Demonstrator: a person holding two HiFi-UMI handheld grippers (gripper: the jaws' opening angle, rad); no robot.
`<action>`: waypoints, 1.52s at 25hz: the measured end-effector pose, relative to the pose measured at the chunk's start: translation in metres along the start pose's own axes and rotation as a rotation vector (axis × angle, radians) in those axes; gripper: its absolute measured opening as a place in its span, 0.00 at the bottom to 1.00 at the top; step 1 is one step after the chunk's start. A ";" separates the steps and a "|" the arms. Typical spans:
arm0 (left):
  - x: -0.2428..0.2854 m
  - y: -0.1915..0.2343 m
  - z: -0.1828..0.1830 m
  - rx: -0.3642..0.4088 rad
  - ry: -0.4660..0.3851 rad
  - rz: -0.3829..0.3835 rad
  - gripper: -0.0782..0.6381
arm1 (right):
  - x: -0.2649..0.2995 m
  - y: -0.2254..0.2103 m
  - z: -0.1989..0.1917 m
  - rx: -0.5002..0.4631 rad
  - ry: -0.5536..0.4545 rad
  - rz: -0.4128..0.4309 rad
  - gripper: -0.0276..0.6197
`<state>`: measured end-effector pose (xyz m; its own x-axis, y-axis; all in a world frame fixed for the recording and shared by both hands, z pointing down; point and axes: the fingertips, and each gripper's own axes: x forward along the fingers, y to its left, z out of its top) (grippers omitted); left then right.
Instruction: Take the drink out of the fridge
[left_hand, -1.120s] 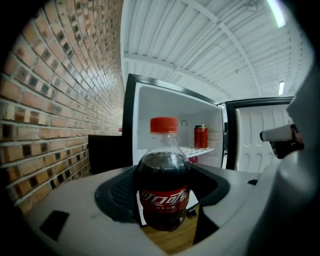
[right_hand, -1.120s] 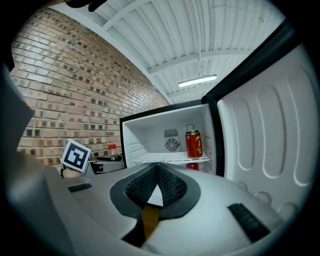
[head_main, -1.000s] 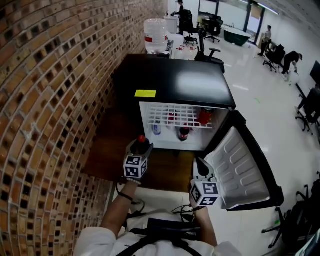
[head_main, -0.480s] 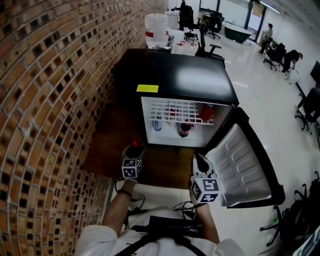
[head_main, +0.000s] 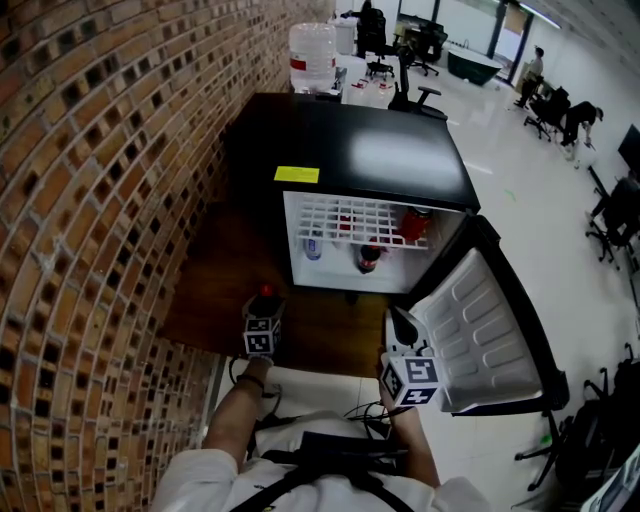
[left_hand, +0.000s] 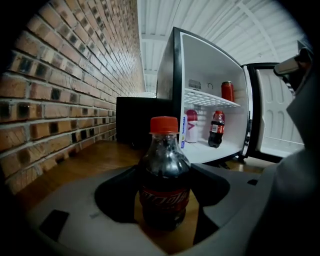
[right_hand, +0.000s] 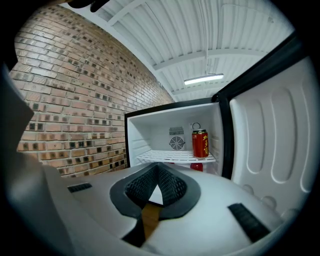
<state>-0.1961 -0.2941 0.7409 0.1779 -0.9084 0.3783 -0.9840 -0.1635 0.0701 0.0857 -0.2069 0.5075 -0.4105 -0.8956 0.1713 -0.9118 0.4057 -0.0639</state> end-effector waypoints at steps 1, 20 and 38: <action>0.001 0.001 -0.001 0.000 0.002 0.000 0.54 | 0.000 -0.001 -0.001 0.001 0.002 -0.002 0.06; 0.001 -0.005 -0.018 0.053 0.000 -0.015 0.54 | 0.001 -0.003 -0.006 0.007 0.019 -0.018 0.06; -0.042 -0.006 0.002 0.028 -0.049 -0.024 0.60 | -0.004 0.001 -0.006 0.017 0.014 -0.015 0.06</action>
<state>-0.1979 -0.2556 0.7221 0.2014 -0.9219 0.3309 -0.9794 -0.1951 0.0528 0.0867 -0.2024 0.5125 -0.3970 -0.8988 0.1857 -0.9178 0.3893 -0.0777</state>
